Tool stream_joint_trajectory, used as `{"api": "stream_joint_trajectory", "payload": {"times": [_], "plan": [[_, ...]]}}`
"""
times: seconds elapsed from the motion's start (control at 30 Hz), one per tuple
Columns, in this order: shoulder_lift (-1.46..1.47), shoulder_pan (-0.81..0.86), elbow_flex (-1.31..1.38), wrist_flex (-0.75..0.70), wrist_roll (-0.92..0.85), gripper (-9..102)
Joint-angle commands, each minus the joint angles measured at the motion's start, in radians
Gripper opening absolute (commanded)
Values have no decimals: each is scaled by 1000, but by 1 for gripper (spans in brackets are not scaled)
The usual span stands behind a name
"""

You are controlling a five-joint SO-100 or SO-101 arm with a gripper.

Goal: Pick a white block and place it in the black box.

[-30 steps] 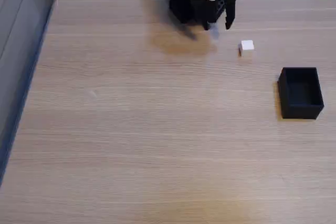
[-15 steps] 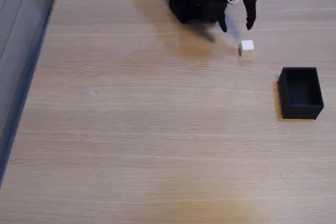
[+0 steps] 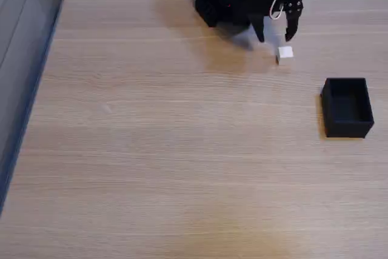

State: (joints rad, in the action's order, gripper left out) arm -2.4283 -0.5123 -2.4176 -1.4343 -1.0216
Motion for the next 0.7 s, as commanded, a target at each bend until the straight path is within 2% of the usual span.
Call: {"api": "stream_joint_trajectory", "payload": {"times": [0.0, 0.23, 0.67], "plan": [[38, -17, 48, -18, -8, 26], [121, -61, 80, 3, 74, 27], [272, -69, 124, 83, 110, 27]]}}
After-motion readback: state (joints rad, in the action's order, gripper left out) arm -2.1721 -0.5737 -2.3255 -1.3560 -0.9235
